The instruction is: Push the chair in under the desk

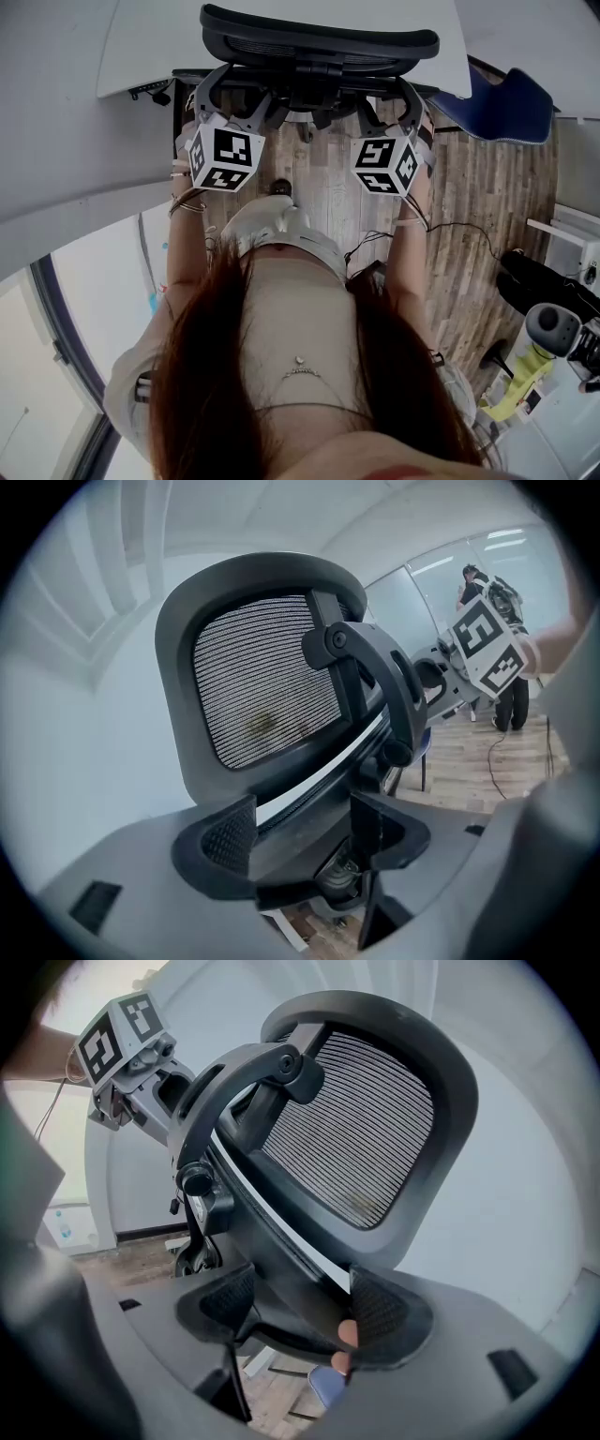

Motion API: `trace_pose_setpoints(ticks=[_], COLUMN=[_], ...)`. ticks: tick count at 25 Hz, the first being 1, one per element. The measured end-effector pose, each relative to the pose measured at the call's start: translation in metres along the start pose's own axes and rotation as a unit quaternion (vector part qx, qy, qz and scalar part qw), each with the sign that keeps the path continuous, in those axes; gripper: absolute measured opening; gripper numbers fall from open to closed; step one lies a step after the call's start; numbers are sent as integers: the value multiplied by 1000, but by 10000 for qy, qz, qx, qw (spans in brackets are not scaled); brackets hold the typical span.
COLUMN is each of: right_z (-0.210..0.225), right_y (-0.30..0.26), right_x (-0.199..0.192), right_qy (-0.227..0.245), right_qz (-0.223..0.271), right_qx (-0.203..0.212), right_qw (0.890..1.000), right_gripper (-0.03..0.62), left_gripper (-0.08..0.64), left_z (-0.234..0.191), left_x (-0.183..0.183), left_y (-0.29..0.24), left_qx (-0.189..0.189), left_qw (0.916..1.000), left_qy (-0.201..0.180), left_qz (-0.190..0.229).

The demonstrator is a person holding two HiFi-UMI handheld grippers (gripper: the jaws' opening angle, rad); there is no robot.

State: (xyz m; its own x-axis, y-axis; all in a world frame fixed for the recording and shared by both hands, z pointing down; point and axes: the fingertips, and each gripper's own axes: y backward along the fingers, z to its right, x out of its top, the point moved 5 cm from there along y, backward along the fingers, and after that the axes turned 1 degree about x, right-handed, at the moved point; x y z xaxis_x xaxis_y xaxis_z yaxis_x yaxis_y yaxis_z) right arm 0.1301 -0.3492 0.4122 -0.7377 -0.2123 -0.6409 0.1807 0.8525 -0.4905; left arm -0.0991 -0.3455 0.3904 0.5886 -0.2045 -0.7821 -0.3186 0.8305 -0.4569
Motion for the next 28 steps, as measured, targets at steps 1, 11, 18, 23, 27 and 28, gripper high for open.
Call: trace_pose_setpoints(ticks=[1, 11, 18, 23, 27, 28], right_z=[0, 0, 1, 1, 1, 0], right_y=[0, -3, -8, -8, -6, -7], right_x=[0, 0, 0, 1, 2, 2], right_qy=[0, 16, 41, 37, 43, 48], right_qz=[0, -6, -70, -65, -74, -74], right_qx=[4, -8, -5, -53, -101, -107], right_qw=[10000, 10000, 10000, 10000, 9999, 9999], right_gripper=[314, 316, 316, 318, 319, 319], left_gripper=[305, 305, 305, 305, 305, 305], left_z=[0, 0, 2, 0, -1, -1], left_x=[0, -1, -3, -3, -2, -2], left_y=[0, -1, -2, -1, 1, 1], left_qx=[0, -6, -23, -17, -53, -58], left_qw=[10000, 10000, 10000, 9999, 9999, 9999], left_qy=[0, -24, -43, -79, -69, -66], left_qz=[-5, 54, 39, 73, 59, 59])
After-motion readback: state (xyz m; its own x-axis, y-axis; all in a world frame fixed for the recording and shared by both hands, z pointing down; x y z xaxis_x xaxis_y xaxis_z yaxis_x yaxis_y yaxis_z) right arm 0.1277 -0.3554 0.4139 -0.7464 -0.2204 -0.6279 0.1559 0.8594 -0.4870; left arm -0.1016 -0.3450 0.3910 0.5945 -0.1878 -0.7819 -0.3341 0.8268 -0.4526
